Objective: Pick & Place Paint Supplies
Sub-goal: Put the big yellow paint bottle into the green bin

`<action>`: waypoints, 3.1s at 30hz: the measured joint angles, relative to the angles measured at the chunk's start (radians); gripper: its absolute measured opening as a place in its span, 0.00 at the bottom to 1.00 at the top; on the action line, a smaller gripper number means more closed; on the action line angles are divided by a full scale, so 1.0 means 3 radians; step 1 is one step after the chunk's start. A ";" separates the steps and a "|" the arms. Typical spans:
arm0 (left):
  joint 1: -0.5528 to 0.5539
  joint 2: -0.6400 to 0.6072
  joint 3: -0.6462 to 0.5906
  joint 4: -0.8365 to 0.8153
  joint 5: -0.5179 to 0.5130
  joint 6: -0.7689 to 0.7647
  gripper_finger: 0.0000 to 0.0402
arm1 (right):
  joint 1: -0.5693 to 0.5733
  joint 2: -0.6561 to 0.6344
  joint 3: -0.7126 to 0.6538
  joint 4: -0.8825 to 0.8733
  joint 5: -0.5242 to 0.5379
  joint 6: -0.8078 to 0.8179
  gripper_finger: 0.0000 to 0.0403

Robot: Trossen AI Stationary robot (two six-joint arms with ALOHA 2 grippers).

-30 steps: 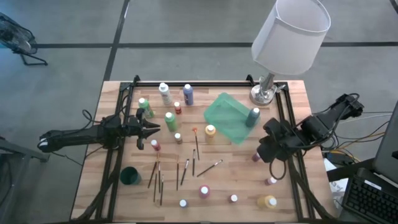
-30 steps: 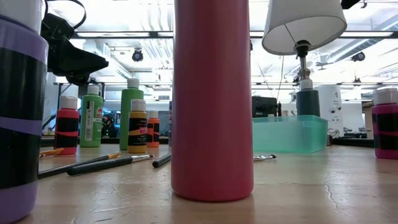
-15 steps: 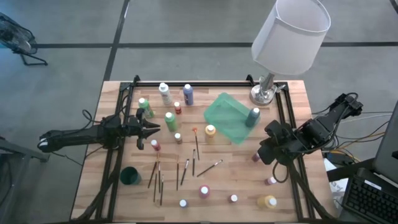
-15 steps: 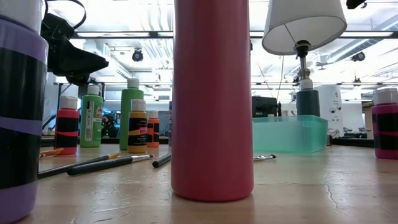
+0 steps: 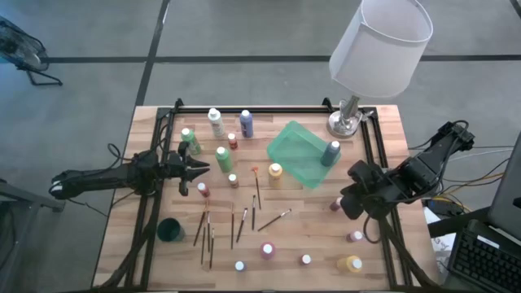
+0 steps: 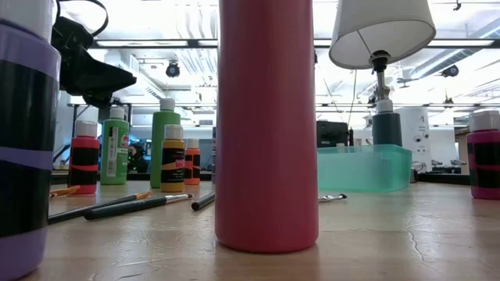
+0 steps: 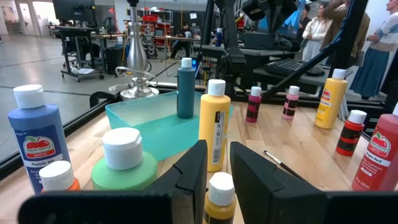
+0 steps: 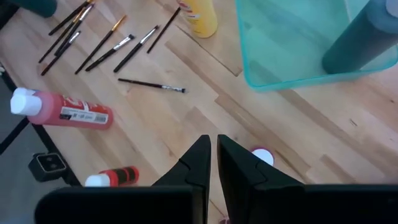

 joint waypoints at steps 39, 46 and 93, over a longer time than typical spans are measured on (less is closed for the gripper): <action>0.0000 0.0001 0.0000 0.0001 0.0000 0.0000 0.19 | -0.0038 -0.0004 -0.0142 -0.0489 -0.0578 -0.0114 0.57; 0.0001 0.0001 0.0000 0.0001 0.0000 0.0001 0.19 | -0.0130 -0.0005 -0.0305 -0.0380 -0.0566 -0.0125 0.61; 0.0000 0.0001 -0.0001 0.0001 0.0000 0.0001 0.19 | -0.0366 -0.0009 -0.0482 -0.0218 -0.0861 -0.0152 0.59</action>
